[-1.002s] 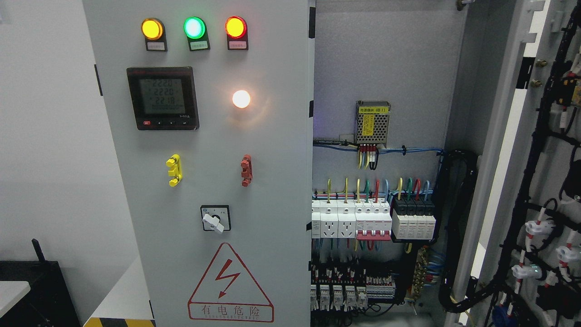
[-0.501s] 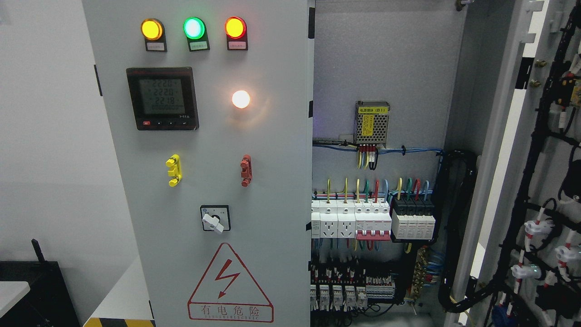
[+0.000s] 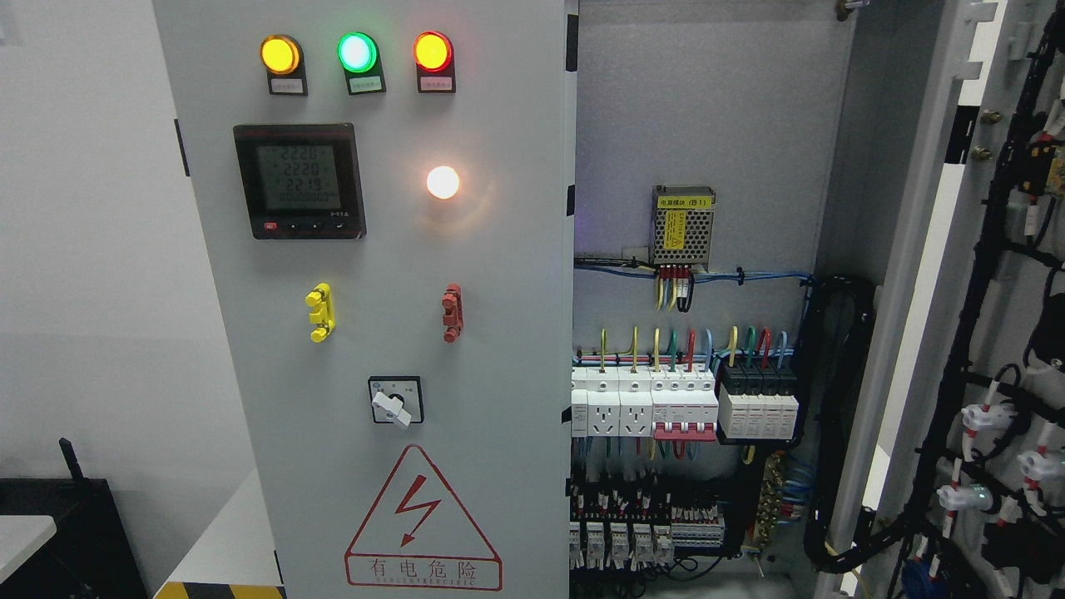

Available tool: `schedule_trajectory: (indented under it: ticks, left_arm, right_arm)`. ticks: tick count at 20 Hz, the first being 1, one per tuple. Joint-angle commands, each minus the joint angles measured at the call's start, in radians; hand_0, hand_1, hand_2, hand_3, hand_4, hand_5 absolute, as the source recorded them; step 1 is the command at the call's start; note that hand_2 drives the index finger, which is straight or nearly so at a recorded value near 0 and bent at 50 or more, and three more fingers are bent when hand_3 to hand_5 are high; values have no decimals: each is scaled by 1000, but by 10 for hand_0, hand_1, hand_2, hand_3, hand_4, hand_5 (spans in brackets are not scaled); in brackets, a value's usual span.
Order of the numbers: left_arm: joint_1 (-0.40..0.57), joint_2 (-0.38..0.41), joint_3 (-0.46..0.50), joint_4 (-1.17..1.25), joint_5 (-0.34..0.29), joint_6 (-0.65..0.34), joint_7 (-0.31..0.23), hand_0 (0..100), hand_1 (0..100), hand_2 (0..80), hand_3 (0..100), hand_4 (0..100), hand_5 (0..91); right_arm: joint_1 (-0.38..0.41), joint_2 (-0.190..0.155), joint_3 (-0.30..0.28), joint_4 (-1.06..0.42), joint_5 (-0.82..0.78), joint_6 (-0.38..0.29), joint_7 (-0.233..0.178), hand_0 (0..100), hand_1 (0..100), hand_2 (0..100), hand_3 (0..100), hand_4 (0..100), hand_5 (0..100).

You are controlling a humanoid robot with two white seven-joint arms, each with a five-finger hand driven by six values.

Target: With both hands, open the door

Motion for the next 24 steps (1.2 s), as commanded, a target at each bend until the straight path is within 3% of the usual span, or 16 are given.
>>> schedule_trajectory:
  ticks: [1,4,6,12,17,22,24]
  left_arm:
    - [-117,-216,69,544,-64,-6,83,0,0,0,0,0,0]
    - [-243,-256,69,771,-130,-6,175,0,0,0,0,0,0]
    - [-303,-292,69,871,-144,-6,204,0,0,0,0,0,0]
    - [-430,-410,58,1145,-195,7,368,0,0,0,0,0,0]
    - [-441,-505,49,1236,-213,24,469,0,0,0,0,0,0]
    - [-443,-566,54,1249,-218,177,581,0,0,0,0,0,0]
    - [-441,-574,64,1249,-288,204,606,0,0,0,0,0,0]
  right_arm:
    - [0,0,-1,0,0,0,0,383,0,0,0,0,0]
    - [0,0,-1,0,0,0,0,383,0,0,0,0,0]
    - [0,0,1,0,0,0,0,383,0,0,0,0,0]
    - [0,0,-1,0,0,0,0,383,0,0,0,0,0]
    - [0,0,1,0,0,0,0,382,0,0,0,0,0]
    - [0,0,-1,0,0,0,0,383,0,0,0,0,0]
    - [0,0,-1,0,0,0,0,383,0,0,0,0,0]
